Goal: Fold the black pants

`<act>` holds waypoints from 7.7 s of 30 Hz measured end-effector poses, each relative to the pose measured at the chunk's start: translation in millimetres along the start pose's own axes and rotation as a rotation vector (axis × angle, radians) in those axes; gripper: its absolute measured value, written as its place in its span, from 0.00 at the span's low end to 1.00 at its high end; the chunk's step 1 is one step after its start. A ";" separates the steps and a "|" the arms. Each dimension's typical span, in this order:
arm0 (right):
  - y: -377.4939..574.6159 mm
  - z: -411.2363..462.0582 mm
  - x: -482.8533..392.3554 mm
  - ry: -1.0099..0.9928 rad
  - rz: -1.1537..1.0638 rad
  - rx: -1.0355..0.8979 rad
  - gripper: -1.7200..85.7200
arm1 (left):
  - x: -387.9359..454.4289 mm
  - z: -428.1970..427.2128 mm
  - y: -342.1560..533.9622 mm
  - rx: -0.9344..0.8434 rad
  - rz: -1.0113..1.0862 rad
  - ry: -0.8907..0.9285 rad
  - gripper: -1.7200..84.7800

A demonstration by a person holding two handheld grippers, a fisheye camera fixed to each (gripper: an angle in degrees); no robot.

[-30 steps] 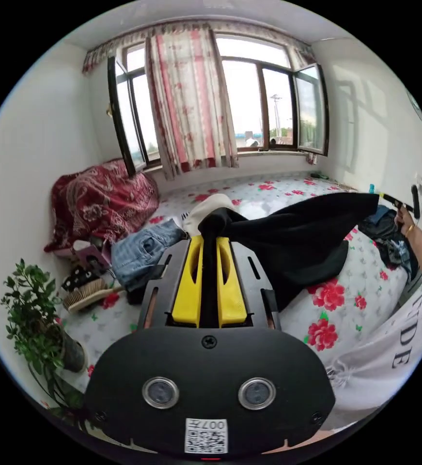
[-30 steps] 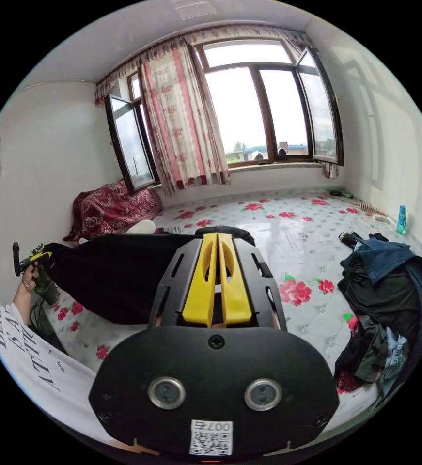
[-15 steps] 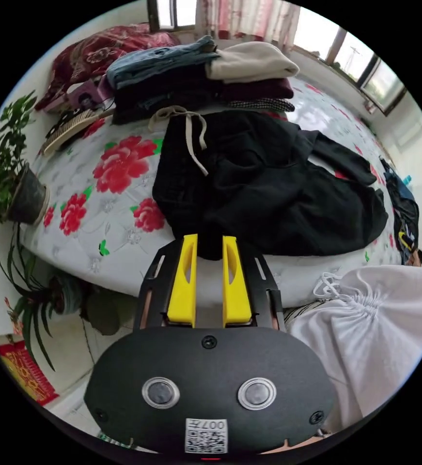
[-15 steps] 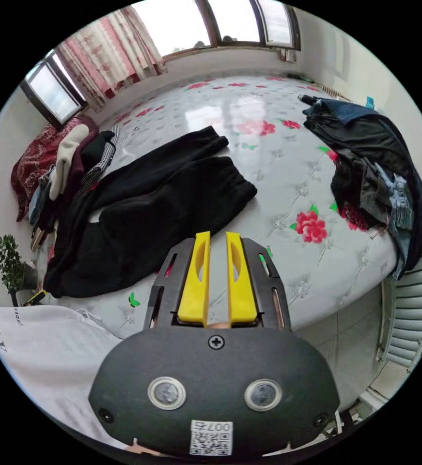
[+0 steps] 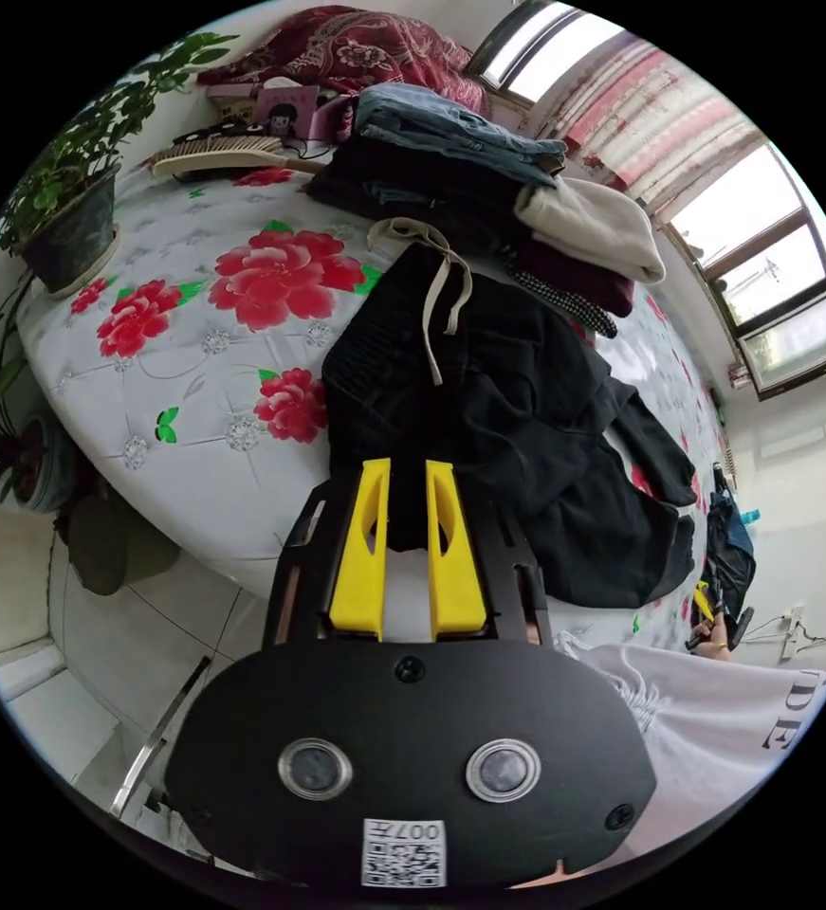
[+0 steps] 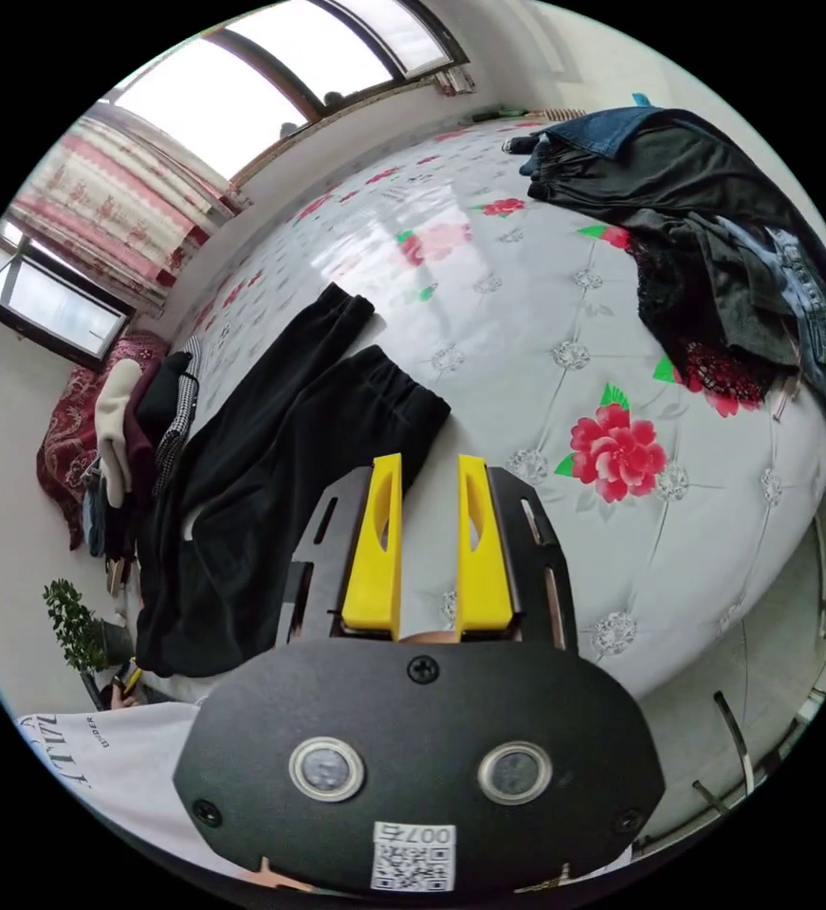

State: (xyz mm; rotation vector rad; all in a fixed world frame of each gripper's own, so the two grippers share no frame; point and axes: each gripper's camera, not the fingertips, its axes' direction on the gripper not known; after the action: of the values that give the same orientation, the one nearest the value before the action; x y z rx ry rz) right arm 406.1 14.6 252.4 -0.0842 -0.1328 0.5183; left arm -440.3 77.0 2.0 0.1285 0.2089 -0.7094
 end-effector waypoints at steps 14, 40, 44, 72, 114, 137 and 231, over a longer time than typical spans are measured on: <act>-35.0 -62.8 15.7 0.084 -0.027 0.167 0.02 | -15.1 -25.1 -30.9 0.050 -0.087 -0.066 0.13; 11.8 33.0 -120.0 -0.149 -0.494 -0.196 0.02 | 51.6 62.2 -74.8 -0.209 0.514 0.092 0.19; 18.8 58.5 -142.9 -0.136 -0.614 -0.302 0.02 | 61.6 84.1 -78.6 -0.277 0.535 0.073 0.22; 4.7 70.5 -119.3 -0.106 -0.654 -0.364 0.06 | 9.2 19.6 -19.0 -0.085 0.487 0.054 0.16; -80.0 -53.3 100.4 -0.302 0.169 -0.080 0.02 | -18.6 28.4 -170.3 -0.439 0.172 0.212 0.05; -13.6 -34.3 153.3 -0.441 0.454 0.042 0.11 | 17.0 85.1 -147.0 -0.456 0.271 0.090 0.09; -175.2 -93.0 -285.7 0.220 -0.934 0.036 0.03 | 159.5 197.9 -266.1 -0.371 0.436 -0.228 0.09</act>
State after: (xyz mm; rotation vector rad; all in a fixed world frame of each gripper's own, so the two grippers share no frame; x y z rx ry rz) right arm 259.6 -283.9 150.4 -0.0359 0.0592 -0.4216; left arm -468.4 -261.0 144.7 -0.2556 0.0858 -0.2391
